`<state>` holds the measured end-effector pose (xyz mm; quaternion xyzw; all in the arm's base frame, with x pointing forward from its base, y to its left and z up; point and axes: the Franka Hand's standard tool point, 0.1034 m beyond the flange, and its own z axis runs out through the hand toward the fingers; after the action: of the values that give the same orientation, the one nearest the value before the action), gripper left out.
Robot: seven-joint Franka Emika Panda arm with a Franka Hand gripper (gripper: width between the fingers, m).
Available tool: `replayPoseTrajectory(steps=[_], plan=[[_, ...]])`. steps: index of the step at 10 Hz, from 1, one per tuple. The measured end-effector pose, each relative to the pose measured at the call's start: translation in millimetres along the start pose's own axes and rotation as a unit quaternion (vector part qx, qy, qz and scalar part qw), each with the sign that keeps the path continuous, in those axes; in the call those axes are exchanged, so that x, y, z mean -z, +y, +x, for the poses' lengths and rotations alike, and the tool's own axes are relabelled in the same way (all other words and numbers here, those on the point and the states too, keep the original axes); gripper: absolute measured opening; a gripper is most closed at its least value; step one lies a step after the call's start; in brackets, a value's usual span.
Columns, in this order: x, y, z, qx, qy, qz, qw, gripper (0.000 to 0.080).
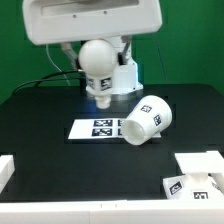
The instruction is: Assemble lamp
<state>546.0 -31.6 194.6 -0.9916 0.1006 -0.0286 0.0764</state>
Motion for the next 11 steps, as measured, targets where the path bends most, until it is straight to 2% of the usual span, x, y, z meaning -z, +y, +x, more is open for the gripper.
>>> replayPoseTrajectory(steps=[1,2,3,4,7,8,9,10,11], plan=[[2.9,-17.4,12.8,-0.006,0.055,0.005,0.998,0.0571],[9.3,-42.1,24.7,-0.027,0.091,0.011,0.995,0.0571],[18.7,-60.3,37.6,-0.042,0.128,0.015,0.991,0.0571],[18.9,-65.9,39.1,-0.03,0.142,-0.001,0.989,0.0571],[16.6,-64.0,37.5,-0.032,0.143,0.0,0.989,0.0571],[16.4,-65.5,38.1,-0.027,0.143,-0.004,0.989,0.0571],[17.1,-72.6,42.1,-0.006,0.144,-0.017,0.989,0.0571],[12.3,-81.4,44.7,-0.023,0.112,-0.02,0.993,0.0571],[0.8,-96.2,53.4,-0.059,0.102,-0.019,0.993,0.0571]])
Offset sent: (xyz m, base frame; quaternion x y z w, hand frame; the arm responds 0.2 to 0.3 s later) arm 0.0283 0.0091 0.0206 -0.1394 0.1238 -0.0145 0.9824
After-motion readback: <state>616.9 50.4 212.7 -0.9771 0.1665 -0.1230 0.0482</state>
